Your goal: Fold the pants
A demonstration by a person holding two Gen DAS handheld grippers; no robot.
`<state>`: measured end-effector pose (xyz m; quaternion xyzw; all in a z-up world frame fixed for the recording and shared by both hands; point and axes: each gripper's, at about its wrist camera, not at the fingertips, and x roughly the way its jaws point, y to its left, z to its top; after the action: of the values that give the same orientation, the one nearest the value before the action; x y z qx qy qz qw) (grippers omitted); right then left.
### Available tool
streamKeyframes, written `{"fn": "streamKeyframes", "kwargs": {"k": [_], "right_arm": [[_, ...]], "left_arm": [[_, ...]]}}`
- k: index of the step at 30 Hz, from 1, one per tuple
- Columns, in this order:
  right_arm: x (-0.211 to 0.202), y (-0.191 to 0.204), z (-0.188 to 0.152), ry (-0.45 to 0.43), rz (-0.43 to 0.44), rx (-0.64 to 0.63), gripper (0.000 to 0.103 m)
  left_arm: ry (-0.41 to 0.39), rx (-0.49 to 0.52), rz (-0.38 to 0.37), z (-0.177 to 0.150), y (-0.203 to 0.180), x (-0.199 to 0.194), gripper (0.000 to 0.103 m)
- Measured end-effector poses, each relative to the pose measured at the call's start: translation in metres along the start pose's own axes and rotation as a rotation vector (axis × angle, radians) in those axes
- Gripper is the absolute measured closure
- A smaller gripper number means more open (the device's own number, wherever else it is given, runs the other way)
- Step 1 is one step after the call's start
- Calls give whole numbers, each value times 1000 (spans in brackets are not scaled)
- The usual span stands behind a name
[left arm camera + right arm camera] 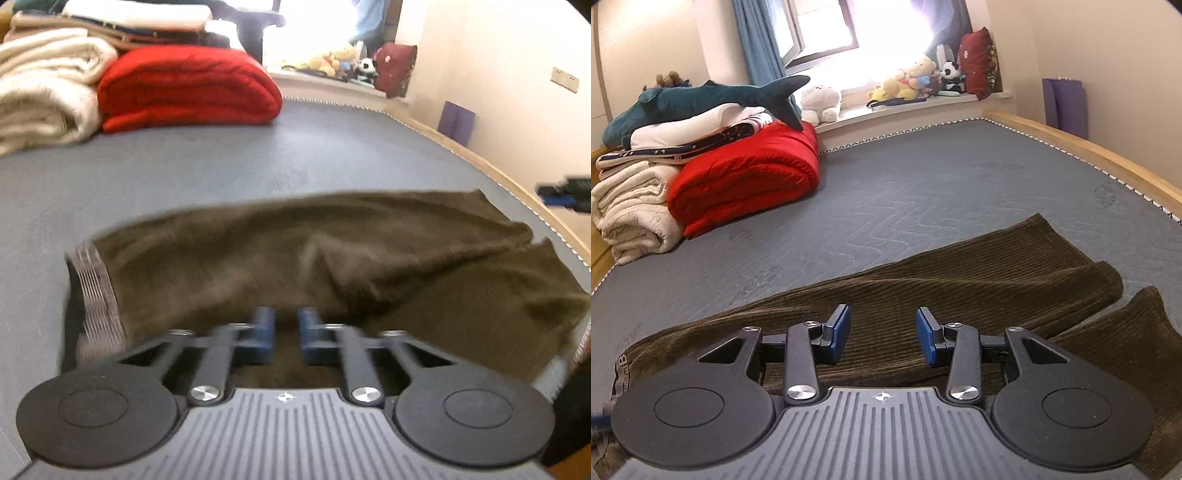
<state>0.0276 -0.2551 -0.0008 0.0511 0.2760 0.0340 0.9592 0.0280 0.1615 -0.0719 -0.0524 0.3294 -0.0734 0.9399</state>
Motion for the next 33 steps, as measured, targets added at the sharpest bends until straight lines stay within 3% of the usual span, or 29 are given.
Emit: {"fn": "streamKeyframes", "kwargs": {"k": [4,6,8,12,16,19,20,22,23,24,25,28,33], "right_arm": [[-5,0,-3,-3,0,-29,61],[-7,0,-4,-2,-4,-38,61],[-8,-3,-5,-1,-11,-37,61],[-7,-12,-5,4,-23,-10,61],[-1,-19,-4,18,-33,17,61],[5,-20,-1,21,-29,36,61],[7,-20,-1,21,-28,39,61],[12,-18,1,25,-24,43,61],[15,-17,2,28,-21,39,61],[18,-14,3,31,-20,33,61],[20,-11,4,33,-18,25,61],[28,-1,6,40,-13,2,61],[35,17,6,46,-12,-61,61]], "left_arm": [[-39,-10,54,56,29,34,91],[-36,-33,123,86,47,64,52],[-26,-55,157,110,63,96,35],[63,-9,236,136,79,160,30],[205,46,260,133,92,214,22],[334,81,207,118,100,240,20],[319,81,189,118,104,240,21],[333,54,118,119,112,240,39],[335,41,55,120,114,237,67],[328,63,23,121,110,234,88],[313,118,26,121,103,229,99],[276,246,26,118,82,210,101],[91,256,5,119,72,136,101]]}}
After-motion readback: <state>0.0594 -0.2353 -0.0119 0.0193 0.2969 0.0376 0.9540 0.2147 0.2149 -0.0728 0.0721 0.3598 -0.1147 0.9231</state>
